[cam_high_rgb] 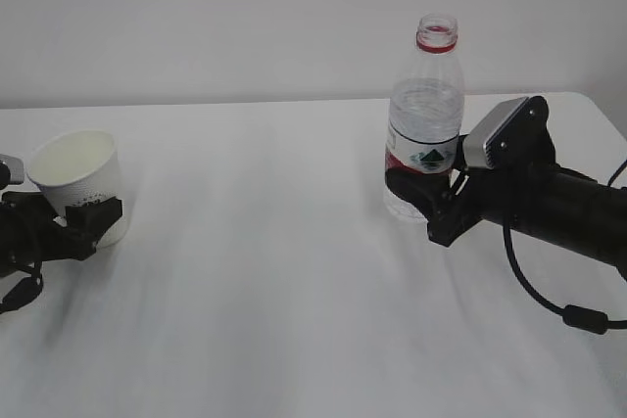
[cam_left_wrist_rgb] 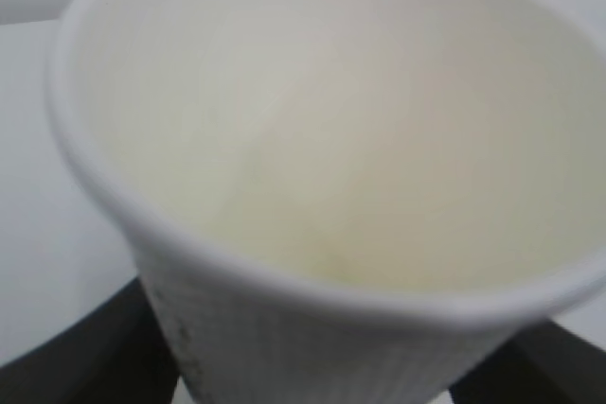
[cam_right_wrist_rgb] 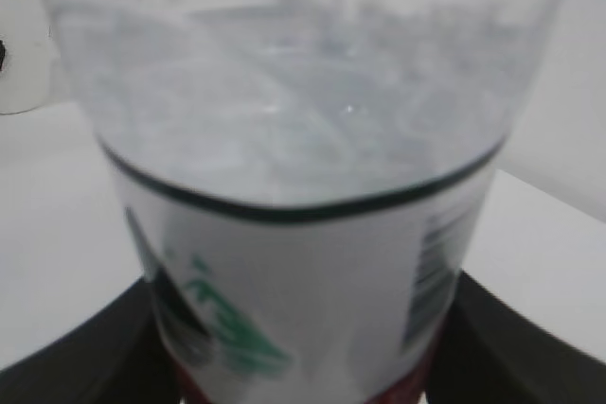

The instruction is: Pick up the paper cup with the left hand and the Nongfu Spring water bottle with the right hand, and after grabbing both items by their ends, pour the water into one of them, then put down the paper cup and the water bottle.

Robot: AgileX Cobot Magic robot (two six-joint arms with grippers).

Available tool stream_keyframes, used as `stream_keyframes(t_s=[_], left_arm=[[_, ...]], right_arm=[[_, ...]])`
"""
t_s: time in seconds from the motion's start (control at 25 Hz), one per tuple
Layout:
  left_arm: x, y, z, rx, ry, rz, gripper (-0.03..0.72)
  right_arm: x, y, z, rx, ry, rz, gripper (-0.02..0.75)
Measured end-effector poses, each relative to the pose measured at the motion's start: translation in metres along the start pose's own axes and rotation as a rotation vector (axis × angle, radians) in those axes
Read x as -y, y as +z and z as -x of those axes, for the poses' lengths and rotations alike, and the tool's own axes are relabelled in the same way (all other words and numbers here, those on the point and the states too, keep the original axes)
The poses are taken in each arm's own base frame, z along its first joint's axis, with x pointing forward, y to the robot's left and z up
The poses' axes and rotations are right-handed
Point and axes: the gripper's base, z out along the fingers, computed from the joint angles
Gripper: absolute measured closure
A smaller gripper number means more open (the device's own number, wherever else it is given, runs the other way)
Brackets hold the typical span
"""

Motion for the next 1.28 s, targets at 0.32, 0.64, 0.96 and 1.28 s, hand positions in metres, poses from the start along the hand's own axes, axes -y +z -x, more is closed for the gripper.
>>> stream_keyframes(t_s=[0.32,0.64,0.96,1.28], left_arm=[[0.012,0.0,-0.002,-0.02,0.044,-0.135,0.148],[0.026,-0.003,-0.005,-0.045,0.104,-0.293,0.148],[0.036,-0.01,0.008,-0.025,0.181,-0.399,0.148],[0.044,-0.017,0.02,-0.019,0.188,-0.484,0.15]], right_arm=[[0.0,0.0,0.0,0.0,0.0,0.0,0.25],[0.0,0.0,0.0,0.0,0.0,0.0,0.25],[0.0,0.0,0.0,0.0,0.0,0.0,0.25],[0.0,0.0,0.0,0.0,0.0,0.0,0.25]])
